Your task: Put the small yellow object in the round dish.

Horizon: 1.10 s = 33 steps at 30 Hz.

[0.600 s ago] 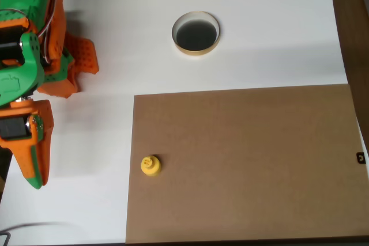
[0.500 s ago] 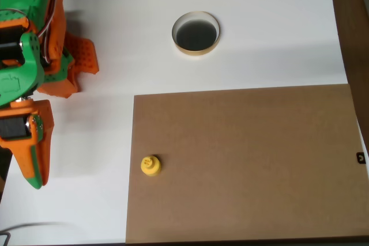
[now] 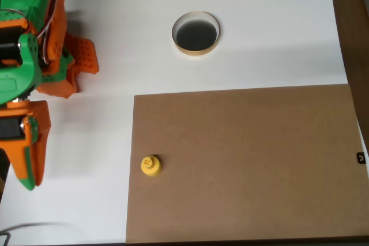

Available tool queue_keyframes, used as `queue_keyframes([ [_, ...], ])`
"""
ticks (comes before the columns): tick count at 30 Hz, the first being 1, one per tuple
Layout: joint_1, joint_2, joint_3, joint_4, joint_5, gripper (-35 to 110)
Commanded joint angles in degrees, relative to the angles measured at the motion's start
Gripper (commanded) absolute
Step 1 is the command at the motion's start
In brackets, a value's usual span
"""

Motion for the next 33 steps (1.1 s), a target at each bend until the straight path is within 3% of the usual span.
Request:
queue_keyframes([
  [1,1.9,2.0,0.2,-0.5,-0.4,5],
  [14,-0.7,2.0,-7.6,1.8,-2.4,15],
  [23,-4.7,1.7,-12.6,3.8,-10.8,21],
  [33,-11.8,-14.2,-20.8,4.8,-11.7,21],
])
